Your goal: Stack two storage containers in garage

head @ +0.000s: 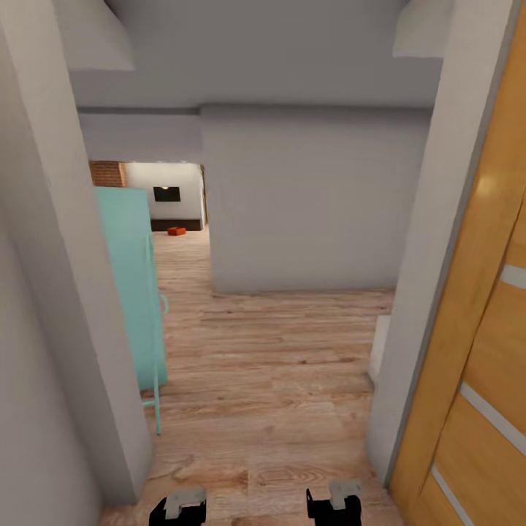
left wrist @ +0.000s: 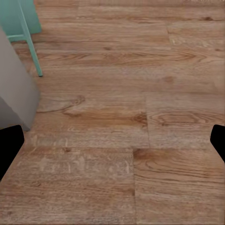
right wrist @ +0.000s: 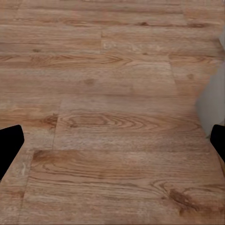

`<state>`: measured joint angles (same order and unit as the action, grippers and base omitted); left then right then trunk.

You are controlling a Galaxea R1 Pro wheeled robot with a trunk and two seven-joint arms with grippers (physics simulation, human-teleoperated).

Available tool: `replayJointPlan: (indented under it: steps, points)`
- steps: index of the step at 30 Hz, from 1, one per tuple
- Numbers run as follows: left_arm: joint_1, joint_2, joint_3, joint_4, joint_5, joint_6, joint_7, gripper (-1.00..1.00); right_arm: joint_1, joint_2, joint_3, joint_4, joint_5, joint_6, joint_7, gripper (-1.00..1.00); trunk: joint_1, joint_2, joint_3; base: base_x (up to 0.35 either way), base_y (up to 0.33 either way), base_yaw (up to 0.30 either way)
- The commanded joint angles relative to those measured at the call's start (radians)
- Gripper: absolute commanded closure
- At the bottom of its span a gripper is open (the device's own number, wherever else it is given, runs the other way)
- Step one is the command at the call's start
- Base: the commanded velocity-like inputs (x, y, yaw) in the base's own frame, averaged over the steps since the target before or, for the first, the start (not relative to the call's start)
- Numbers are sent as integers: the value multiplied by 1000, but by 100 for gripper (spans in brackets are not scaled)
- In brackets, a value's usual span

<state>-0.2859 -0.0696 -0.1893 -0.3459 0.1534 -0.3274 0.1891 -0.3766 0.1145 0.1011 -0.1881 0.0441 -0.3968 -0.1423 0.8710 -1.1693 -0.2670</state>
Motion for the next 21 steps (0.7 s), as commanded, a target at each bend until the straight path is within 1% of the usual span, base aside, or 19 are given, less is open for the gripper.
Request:
replayJointPlan:
  steps: [1,11,13,17,19,21]
  points:
    - [-1,1,-9,1,10,-4,6,-100,-1,0,8,1,5,-1,-11,-100,1,-1,-1,339,0,0]
    - [-1,2,-9,1,9,-3,6,-100,-1,-3,3,2,5,1,-12,-100,1,-1,-1,339,0,0]
    - [-1,2,-9,1,9,-3,6,-100,2,-4,1,15,4,0,-12,-100,1,-1,-1,339,0,0]
    - [-1,2,-10,1,8,-3,4,-100,47,-11,-4,76,2,0,-13,-100,1,-1,-1,339,0,0]
    - [-1,1,-10,1,7,-4,3,-100,97,-23,-5,92,2,0,-13,-100,1,-1,-1,339,0,0]
    - [-1,0,-10,1,6,-4,3,-100,124,-29,-6,96,2,0,-13,-100,1,-1,-1,339,0,0]
